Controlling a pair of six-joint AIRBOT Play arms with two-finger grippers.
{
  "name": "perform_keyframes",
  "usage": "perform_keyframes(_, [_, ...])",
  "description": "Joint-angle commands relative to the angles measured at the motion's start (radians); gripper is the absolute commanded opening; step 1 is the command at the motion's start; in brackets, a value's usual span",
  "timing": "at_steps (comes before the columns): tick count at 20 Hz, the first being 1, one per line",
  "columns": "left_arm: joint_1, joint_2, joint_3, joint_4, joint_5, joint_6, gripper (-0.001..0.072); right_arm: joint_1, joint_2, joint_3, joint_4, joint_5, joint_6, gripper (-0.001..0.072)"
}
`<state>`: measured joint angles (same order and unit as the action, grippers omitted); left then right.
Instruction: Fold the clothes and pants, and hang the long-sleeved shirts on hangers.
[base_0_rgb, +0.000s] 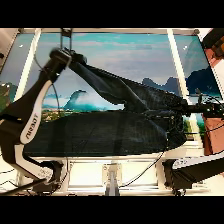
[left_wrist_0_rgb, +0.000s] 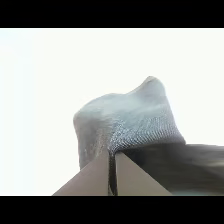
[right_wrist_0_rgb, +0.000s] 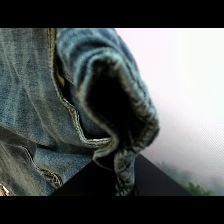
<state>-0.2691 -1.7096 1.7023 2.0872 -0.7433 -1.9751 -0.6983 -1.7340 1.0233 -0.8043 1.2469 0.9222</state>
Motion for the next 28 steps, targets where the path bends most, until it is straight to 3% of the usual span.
perform_keyframes(1, [0.060,0.072,0.007,-0.089,-0.195,0.104,0.0026,0.001,-0.001,0.000,0.016,-0.035,0.000,0.0038])
perform_keyframes(5, [0.100,0.074,0.001,-0.125,-0.560,0.303,0.0026,0.001,-0.001,0.000,0.015,-0.036,0.000,0.0037])
perform_keyframes(9, [0.144,0.056,-0.089,-0.152,-0.807,0.315,0.0028,0.001,-0.001,0.000,0.014,-0.036,-0.001,0.0038])
perform_keyframes(16, [0.151,0.026,-0.301,-0.230,-0.788,0.352,0.0031,0.001,-0.001,0.000,0.014,-0.037,-0.020,0.0038])
perform_keyframes(17, [0.152,0.026,-0.301,-0.229,-0.781,0.352,0.0094,0.001,-0.001,0.000,0.014,-0.037,-0.023,0.0038])
perform_keyframes(19, [0.151,0.026,-0.301,-0.204,-0.768,0.353,0.0546,0.001,-0.001,0.000,0.014,-0.037,-0.023,0.0038])
perform_keyframes(20, [0.151,0.027,-0.299,-0.178,-0.752,0.353,0.0610,0.001,-0.001,0.000,0.014,-0.037,-0.023,0.0038])
perform_keyframes(23, [0.153,0.048,-0.288,-0.118,-0.644,0.352,0.0595,0.001,-0.001,0.000,0.014,-0.037,-0.023,0.0038])
perform_keyframes(24, [0.159,0.056,-0.284,-0.106,-0.616,0.349,0.0517,0.001,-0.001,0.000,0.014,-0.039,-0.023,0.0038])
perform_keyframes(25, [0.169,0.062,-0.274,-0.089,-0.599,0.320,0.0358,0.001,-0.001,0.000,0.015,-0.038,-0.022,0.0038])
perform_keyframes(26, [0.184,0.068,-0.259,-0.092,-0.591,0.304,0.0140,0.001,-0.001,0.000,0.014,-0.038,-0.023,0.0038])
perform_keyframes(27, [0.198,0.077,-0.245,-0.093,-0.583,0.299,0.0027,0.001,-0.001,0.000,0.014,-0.038,-0.022,0.0038])
perform_keyframes(28, [0.217,0.087,-0.229,-0.095,-0.575,0.299,0.0028,0.001,-0.001,0.000,0.014,-0.038,-0.023,0.0038])
